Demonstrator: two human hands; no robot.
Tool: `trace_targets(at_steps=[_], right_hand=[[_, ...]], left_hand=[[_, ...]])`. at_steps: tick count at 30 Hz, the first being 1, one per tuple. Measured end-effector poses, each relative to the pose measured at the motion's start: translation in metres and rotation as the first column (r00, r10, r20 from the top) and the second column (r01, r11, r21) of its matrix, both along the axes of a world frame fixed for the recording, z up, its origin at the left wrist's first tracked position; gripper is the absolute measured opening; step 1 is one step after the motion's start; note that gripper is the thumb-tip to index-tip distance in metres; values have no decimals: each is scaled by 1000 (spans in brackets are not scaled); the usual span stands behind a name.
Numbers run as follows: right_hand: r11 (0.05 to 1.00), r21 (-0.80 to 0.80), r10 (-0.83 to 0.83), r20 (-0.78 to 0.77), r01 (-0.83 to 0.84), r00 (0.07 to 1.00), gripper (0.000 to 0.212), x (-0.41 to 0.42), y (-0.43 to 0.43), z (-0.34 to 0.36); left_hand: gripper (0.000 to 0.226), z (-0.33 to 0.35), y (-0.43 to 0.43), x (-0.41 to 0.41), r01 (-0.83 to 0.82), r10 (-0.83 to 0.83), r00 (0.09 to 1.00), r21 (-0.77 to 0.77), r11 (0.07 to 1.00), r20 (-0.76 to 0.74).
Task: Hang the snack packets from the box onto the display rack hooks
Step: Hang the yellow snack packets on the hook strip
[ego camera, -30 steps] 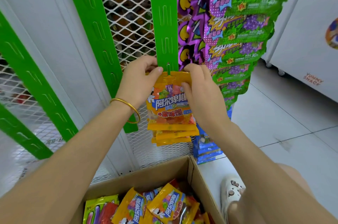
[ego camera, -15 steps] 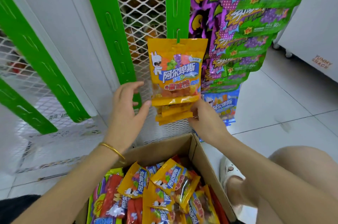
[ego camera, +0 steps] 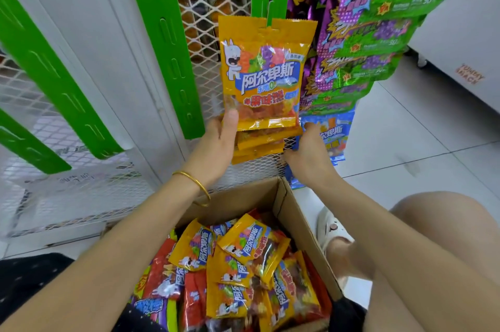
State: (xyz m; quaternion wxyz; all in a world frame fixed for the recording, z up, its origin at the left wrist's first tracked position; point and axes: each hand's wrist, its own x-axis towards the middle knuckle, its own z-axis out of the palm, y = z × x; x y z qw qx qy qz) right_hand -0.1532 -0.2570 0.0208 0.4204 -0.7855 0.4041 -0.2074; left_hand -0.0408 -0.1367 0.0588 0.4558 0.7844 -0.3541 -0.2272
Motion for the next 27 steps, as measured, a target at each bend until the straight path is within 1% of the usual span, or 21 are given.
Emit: trace_targets(at_steps=[4, 5, 9, 13, 16, 18, 19, 20, 21, 22, 23, 24, 25, 27], right_hand=[[996, 23, 83, -43, -82, 996, 30, 1, 2, 0], [995, 32, 93, -47, -91, 995, 31, 1, 2, -1], [994, 60, 94, -58, -91, 994, 35, 1, 2, -5], [992, 71, 106, -55, -102, 993, 33, 2, 1, -6], [994, 80, 81, -20, -79, 996, 35, -1, 0, -13], [995, 76, 69, -46, -65, 997, 29, -8, 2, -21], [994, 67, 97, -113, -90, 989, 27, -11, 5, -26], [987, 64, 161, -220, -150, 962, 26, -13, 8, -33], [968, 79, 252, -346, -240, 904, 30, -15, 12, -42], [936, 114, 347, -457, -333, 819, 36, -15, 16, -52], [898, 158, 428, -530, -411, 732, 40, -15, 21, -63], [863, 202, 489, -570, -464, 661, 42, -14, 26, -77], [838, 239, 526, -593, -490, 610, 45, -13, 31, -91], [823, 278, 545, -632, -495, 551, 50, -10, 37, -122]], left_hand=[[71, -4, -6, -1, 23, -24, 999, -21, 999, -36], [70, -6, -6, -2, 30, -31, 999, -31, 999, -44], [53, -11, -6, -4, 32, -34, 998, -35, 999, -57], [46, -10, -6, -10, 62, -66, 995, -73, 995, -68], [41, -13, -2, -10, 67, -73, 994, -73, 995, -77], [46, -20, 5, -7, 49, -50, 997, -31, 998, -59], [51, -23, 10, -7, 34, -33, 998, 8, 999, -52], [55, -28, 15, -5, 20, -17, 998, 56, 998, -55], [58, -33, 21, -3, 13, -6, 998, 109, 994, -66], [61, -39, 25, 0, 8, 5, 997, 163, 987, -78], [64, -45, 30, 4, 5, 12, 997, 215, 977, -81], [65, -51, 34, 8, 1, 19, 997, 259, 966, -74], [65, -55, 38, 10, -3, 23, 998, 295, 955, -64], [63, -60, 43, 14, -8, 32, 997, 340, 941, -65]])
